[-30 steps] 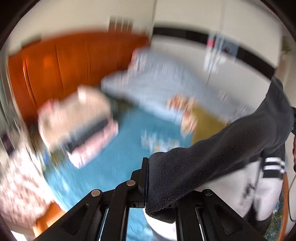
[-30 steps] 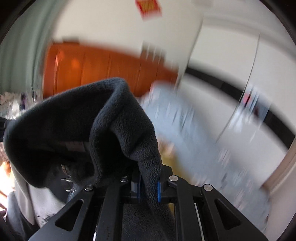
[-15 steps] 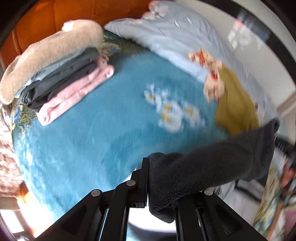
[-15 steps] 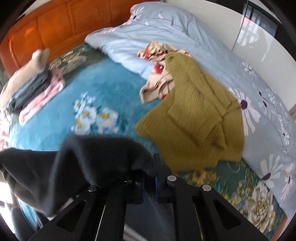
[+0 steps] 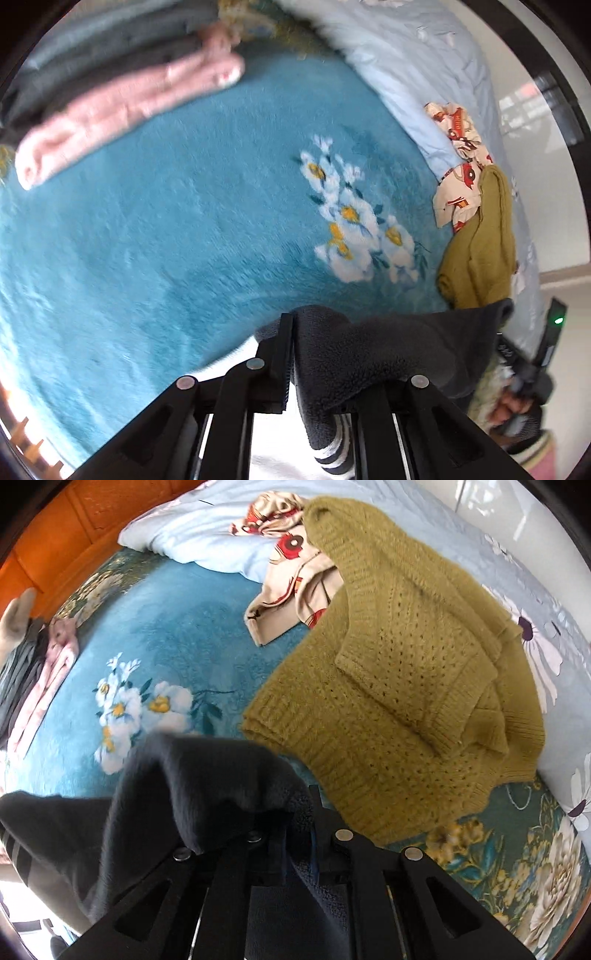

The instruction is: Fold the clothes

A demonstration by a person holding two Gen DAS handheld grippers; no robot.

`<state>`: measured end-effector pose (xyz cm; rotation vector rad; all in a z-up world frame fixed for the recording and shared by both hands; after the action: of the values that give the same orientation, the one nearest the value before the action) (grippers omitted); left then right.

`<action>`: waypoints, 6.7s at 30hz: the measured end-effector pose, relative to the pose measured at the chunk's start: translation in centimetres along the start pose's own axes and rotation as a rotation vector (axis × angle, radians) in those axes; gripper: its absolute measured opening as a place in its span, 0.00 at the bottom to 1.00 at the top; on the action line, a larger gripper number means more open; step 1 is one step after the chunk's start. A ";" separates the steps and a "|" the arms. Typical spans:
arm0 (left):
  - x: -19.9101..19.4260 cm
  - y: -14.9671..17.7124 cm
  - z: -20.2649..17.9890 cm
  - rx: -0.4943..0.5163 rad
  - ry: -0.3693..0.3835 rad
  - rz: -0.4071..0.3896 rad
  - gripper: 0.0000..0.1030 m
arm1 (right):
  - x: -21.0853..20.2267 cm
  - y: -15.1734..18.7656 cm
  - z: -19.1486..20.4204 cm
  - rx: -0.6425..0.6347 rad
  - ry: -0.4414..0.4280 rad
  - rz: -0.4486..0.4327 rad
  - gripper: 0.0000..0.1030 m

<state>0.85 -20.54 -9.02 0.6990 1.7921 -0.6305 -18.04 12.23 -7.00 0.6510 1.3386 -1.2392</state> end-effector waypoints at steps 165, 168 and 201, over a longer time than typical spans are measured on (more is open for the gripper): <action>-4.1 16.3 0.8 0.160 -0.241 -0.087 0.62 | -8.2 30.8 -11.5 0.296 -0.166 0.216 0.05; -4.2 16.7 1.6 0.139 -0.245 -0.085 0.62 | -9.5 29.1 -11.1 0.222 -0.103 0.203 0.05; -2.6 16.7 5.6 -0.005 -0.275 -0.016 0.62 | -13.4 12.9 -19.3 -0.083 0.683 -0.047 0.51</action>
<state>17.15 -13.38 -9.64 0.5652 1.5455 -0.6977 -10.33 37.43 -1.96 1.0426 1.9598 -1.0226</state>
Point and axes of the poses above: each gripper's, at about its wrist camera, not at the fingertips, and x roughly the way its jaws point, z to its left, y to its underside, the point moved 2 cm from there along x, roughly the way its jaws point, and after that the axes turned 9 degrees about -y, right-handed, at the moved point
